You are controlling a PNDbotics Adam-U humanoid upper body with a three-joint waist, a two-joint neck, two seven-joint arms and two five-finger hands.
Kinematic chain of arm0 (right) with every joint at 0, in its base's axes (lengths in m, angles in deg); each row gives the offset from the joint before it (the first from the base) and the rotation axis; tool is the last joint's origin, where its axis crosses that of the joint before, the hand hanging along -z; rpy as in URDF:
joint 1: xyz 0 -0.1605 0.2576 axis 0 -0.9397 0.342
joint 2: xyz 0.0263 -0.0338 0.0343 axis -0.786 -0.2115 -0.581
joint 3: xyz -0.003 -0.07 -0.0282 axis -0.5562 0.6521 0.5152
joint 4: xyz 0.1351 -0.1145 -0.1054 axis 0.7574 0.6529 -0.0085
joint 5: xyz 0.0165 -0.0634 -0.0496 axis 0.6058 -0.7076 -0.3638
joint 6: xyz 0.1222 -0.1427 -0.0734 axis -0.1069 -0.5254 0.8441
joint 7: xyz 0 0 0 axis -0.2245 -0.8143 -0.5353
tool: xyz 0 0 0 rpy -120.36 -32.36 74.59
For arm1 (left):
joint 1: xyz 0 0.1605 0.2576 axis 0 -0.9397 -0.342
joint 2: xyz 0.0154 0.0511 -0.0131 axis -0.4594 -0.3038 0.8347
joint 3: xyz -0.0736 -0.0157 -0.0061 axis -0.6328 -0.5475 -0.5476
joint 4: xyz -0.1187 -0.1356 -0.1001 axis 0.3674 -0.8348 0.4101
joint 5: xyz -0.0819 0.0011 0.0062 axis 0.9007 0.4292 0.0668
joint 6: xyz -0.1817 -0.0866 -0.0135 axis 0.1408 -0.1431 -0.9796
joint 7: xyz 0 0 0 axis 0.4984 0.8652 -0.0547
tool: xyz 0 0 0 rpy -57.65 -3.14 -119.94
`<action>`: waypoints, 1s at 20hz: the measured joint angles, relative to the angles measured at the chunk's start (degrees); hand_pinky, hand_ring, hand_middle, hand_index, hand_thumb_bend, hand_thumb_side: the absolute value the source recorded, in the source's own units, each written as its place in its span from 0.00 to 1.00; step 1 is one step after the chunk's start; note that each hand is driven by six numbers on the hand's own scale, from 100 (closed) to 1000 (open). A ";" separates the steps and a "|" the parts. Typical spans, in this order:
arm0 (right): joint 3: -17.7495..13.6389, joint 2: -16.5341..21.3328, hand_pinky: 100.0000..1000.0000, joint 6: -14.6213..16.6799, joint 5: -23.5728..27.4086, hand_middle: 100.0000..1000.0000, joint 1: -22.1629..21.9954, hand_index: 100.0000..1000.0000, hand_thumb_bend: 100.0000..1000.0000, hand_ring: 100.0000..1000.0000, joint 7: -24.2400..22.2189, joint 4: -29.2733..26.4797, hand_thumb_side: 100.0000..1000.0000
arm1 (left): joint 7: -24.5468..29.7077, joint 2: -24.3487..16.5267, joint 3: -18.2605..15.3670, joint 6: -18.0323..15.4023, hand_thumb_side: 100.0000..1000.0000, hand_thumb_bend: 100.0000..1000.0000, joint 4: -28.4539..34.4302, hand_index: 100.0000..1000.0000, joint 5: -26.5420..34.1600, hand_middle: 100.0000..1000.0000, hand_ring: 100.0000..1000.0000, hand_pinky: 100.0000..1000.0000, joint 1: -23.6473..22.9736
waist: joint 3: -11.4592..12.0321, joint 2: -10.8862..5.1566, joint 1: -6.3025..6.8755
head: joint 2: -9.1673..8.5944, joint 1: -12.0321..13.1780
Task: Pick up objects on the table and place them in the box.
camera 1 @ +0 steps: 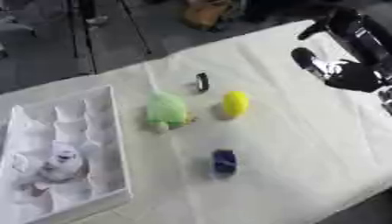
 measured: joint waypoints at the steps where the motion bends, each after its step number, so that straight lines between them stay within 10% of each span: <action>1: 0.00 0.00 0.79 0.00 -0.07 0.81 0.00 0.93 0.40 0.66 0.00 0.00 0.55 | 0.00 0.00 0.00 0.00 0.93 0.36 0.00 0.71 0.00 0.81 0.80 0.99 0.00 | 0.00 0.00 0.00 | -0.02 -0.05; 20: 1.49 0.10 0.79 0.28 -2.01 0.82 1.09 0.93 0.42 0.66 -2.60 3.28 0.55 | 0.42 0.00 0.02 -0.02 0.94 0.36 0.01 0.71 0.00 0.81 0.80 0.99 -0.01 | -0.11 0.00 0.00 | -0.07 -0.85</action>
